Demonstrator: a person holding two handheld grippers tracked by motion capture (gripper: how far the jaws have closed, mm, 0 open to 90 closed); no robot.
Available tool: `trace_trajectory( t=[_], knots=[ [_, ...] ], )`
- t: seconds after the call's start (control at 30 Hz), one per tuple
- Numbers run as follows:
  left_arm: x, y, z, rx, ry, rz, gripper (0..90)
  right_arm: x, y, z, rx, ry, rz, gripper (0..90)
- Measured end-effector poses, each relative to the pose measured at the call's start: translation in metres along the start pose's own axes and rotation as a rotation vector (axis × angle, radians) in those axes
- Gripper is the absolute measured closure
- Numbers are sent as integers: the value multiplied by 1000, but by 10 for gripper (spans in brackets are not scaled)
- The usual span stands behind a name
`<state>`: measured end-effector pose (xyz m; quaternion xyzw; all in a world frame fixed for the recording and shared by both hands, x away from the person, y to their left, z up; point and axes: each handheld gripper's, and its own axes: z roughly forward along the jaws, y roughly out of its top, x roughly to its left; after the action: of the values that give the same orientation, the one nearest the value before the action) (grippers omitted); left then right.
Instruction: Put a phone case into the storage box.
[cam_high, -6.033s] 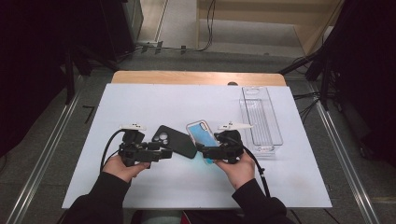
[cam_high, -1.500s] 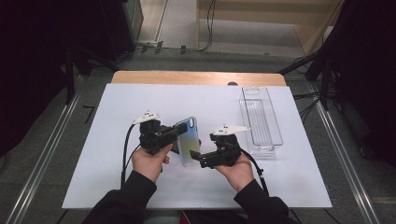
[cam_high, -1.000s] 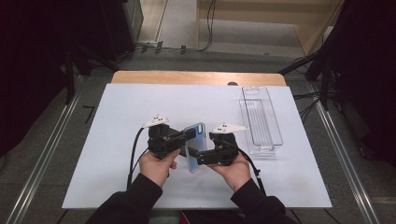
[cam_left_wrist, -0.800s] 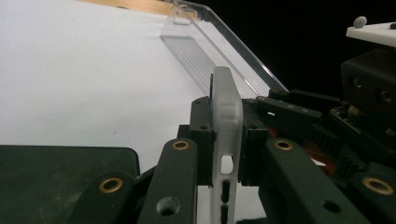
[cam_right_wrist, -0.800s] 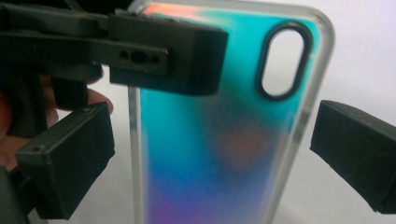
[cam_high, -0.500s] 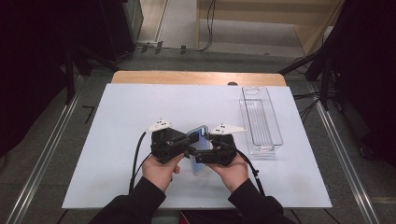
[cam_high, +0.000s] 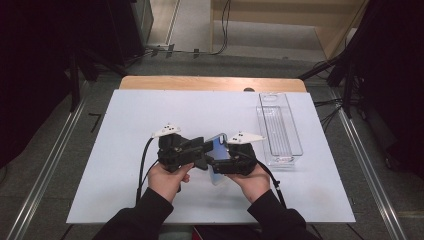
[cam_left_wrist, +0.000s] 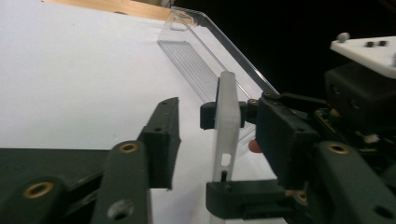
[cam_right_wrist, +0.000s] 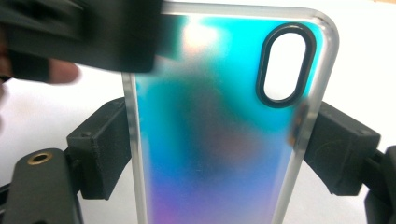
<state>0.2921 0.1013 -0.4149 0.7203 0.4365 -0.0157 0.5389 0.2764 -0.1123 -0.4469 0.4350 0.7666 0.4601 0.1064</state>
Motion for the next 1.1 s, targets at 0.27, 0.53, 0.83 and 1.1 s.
trace_trajectory(
  t=[0.27,0.53,0.83,1.1],
  knots=[
    [3,8,-5,98,-63,-32,391,-16,0,-2,30,8,2,147],
    [5,14,-15,239,-113,42,328,-24,3,-7,26,40,-16,148],
    [14,1,-23,300,-124,239,327,-36,11,-21,18,87,-17,147],
    [22,-14,-33,299,-156,335,326,-41,17,-29,3,128,-55,148]
  ],
)
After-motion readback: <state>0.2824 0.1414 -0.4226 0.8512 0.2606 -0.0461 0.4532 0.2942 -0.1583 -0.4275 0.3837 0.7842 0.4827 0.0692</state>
